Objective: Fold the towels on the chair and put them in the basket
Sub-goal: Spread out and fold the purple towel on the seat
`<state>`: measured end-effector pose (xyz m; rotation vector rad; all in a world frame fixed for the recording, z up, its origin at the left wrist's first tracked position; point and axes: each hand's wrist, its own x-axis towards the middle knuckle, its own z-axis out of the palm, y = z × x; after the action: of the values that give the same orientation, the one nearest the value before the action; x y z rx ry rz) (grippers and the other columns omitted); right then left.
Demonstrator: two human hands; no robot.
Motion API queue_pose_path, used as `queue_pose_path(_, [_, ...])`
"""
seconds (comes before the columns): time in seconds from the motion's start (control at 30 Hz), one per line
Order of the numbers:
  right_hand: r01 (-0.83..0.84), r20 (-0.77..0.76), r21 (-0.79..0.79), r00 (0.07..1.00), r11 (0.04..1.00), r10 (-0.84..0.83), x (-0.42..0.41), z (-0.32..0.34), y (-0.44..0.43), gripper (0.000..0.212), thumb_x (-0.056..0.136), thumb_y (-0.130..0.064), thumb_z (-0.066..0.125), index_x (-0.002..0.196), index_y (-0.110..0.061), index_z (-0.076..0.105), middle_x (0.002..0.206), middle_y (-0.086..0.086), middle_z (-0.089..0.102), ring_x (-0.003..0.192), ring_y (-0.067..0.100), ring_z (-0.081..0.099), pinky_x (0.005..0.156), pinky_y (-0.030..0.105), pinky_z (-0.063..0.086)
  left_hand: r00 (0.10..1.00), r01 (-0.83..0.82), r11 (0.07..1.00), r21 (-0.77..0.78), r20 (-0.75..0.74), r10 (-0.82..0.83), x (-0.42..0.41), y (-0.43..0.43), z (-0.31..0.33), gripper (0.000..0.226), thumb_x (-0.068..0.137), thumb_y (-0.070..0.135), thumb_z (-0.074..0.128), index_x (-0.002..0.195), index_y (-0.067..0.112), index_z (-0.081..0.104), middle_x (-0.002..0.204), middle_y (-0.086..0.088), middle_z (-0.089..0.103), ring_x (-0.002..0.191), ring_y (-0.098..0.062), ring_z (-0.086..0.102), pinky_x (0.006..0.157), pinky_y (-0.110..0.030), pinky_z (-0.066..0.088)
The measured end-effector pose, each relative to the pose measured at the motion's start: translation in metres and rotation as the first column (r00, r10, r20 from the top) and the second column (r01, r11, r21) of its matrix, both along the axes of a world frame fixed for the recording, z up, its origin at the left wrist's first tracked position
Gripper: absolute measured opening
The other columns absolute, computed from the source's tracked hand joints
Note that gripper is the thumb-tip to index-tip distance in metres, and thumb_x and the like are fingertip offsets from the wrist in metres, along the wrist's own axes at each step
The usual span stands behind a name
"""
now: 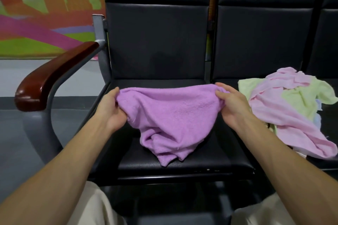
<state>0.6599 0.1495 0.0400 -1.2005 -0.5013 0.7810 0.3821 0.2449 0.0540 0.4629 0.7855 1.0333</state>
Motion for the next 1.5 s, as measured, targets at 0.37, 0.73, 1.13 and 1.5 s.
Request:
queue_pose_path(0.37, [0.017,0.285,-0.167,0.958,0.986,0.032,-0.045,0.005,0.003,0.034,0.082,0.000,0.042,0.080,-0.013,0.073,0.093,-0.002,0.069,0.089,0.013,0.060,0.076,0.027,0.047,0.818,0.020,0.921,0.389,-0.536,0.208,-0.021,-0.009,-0.011,0.024,0.097,0.001,0.040,0.081,0.008,0.057,0.081,-0.010,0.062,0.081,-0.023,0.059,0.069,-0.031,0.046])
queue_pose_path(0.73, [0.182,0.406,0.110,0.889,0.977,-0.211,-0.067,0.148,-0.019,0.037,0.084,0.004,0.043,0.102,-0.024,0.060,0.105,-0.003,0.061,0.094,0.012,0.059,0.076,0.024,0.051,0.903,-0.133,0.810,0.571,-0.268,0.337,-0.034,-0.024,0.134,0.018,0.094,0.010,0.058,0.112,0.012,0.061,0.097,-0.005,0.063,0.081,-0.013,0.059,0.063,-0.024,0.049])
queue_pose_path(1.13, [0.224,0.657,0.259,0.672,0.939,-0.342,-0.072,0.257,-0.070,0.043,0.084,0.011,0.043,0.112,-0.016,0.060,0.106,-0.004,0.058,0.098,0.014,0.055,0.077,0.021,0.047,0.587,0.257,0.465,0.847,-0.519,0.621,-0.093,-0.036,0.240,0.025,0.095,0.002,0.051,0.116,0.005,0.064,0.113,-0.013,0.065,0.099,-0.022,0.058,0.089,-0.039,0.048])
queue_pose_path(1.5, [0.296,0.895,0.132,0.374,0.946,-0.242,-0.066,0.234,-0.082,0.021,0.092,0.004,0.053,0.102,-0.013,0.061,0.096,0.003,0.058,0.085,0.015,0.056,0.068,0.026,0.045,0.671,0.048,0.637,0.769,-0.497,0.549,-0.100,-0.054,0.225,0.026,0.094,0.020,0.061,0.070,0.012,0.060,0.064,-0.006,0.053,0.053,-0.018,0.048,0.037,-0.018,0.042])
